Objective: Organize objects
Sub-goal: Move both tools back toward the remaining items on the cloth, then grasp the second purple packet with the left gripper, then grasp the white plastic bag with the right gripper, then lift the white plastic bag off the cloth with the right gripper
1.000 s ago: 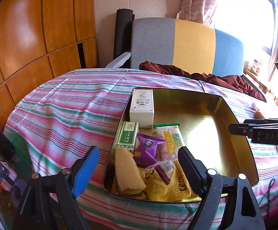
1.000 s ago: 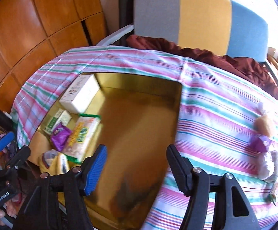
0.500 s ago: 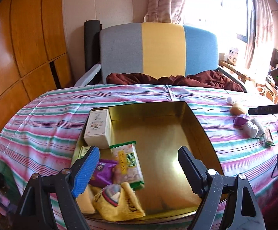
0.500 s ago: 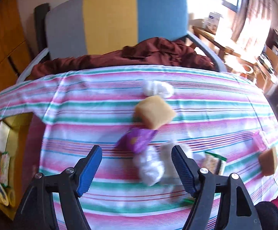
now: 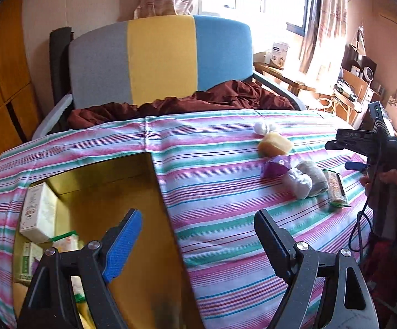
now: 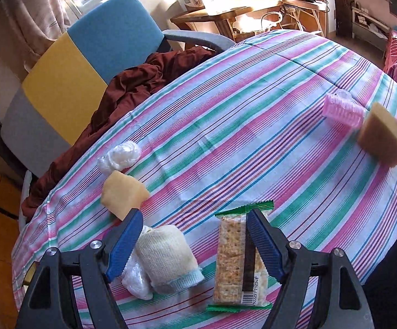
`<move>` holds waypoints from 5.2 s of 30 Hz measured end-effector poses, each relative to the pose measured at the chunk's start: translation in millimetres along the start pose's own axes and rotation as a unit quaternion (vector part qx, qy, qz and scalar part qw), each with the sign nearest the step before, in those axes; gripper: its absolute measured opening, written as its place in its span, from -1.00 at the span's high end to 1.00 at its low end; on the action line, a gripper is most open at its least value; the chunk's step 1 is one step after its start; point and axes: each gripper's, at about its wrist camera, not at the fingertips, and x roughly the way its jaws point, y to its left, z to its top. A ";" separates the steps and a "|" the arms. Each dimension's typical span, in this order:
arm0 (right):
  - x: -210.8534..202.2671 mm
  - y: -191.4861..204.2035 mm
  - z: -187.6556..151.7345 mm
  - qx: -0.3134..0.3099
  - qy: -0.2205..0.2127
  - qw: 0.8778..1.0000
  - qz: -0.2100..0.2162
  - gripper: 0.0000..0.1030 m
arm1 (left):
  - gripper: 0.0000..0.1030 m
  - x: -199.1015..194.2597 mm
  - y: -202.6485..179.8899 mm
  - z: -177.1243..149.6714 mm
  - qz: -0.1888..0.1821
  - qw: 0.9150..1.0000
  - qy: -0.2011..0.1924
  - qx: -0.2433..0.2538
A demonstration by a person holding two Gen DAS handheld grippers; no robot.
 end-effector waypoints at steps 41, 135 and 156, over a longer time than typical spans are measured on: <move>12.7 5.4 -0.6 -0.012 0.038 0.998 0.043 -0.56 | -0.05 182.2 -75.1 35.4 -0.024 0.994 0.098 0.039; 49.8 51.7 -68.8 -0.179 0.182 0.966 0.036 0.25 | 0.02 153.7 -73.3 -8.9 0.037 0.998 0.026 0.036; 47.6 69.4 -80.8 -0.218 0.205 0.949 0.097 0.25 | 0.12 76.6 -58.9 -16.1 -0.001 1.000 0.009 0.012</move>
